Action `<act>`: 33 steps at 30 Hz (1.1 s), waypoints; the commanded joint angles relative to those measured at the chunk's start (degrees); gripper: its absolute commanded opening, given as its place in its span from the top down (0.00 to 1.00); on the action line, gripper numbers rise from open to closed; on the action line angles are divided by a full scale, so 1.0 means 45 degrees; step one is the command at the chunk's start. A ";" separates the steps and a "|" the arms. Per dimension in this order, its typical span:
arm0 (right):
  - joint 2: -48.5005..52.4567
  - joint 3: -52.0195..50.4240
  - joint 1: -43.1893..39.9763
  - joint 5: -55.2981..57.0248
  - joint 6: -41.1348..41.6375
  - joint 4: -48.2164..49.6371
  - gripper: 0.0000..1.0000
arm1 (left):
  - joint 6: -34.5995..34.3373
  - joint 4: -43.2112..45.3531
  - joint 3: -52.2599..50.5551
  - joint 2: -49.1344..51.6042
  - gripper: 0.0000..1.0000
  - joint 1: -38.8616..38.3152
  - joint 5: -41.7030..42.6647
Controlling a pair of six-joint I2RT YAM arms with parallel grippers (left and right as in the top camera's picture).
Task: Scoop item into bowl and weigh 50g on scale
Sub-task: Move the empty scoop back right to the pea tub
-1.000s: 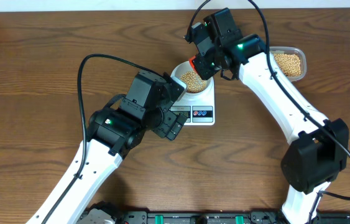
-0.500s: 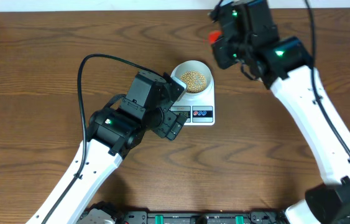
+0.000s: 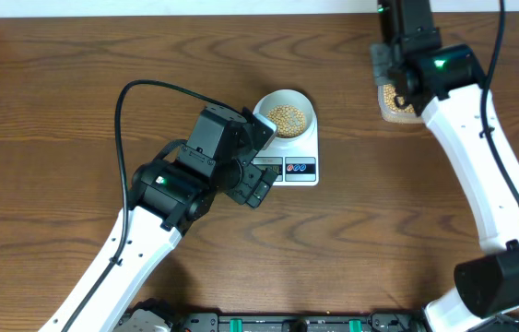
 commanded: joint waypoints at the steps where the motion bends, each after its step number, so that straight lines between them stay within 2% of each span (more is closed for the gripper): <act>1: 0.0403 -0.0015 -0.0641 0.0544 0.0923 -0.0194 0.99 | 0.0209 0.0005 0.0087 0.0073 0.08 0.0019 0.0155; 8: 0.1399 -0.0019 -0.1277 0.0539 0.1885 -0.0777 0.99 | 0.0209 0.0005 0.0087 0.0073 0.08 0.0019 0.0155; 20: 0.3220 -0.0019 -0.1341 0.0544 0.2161 -0.0743 0.99 | 0.0209 0.0005 0.0087 0.0073 0.08 0.0019 0.0155; 33: 0.3832 -0.0019 -0.1972 -0.0442 0.2817 -0.0539 0.99 | 0.0209 0.0005 0.0087 0.0073 0.08 0.0019 0.0155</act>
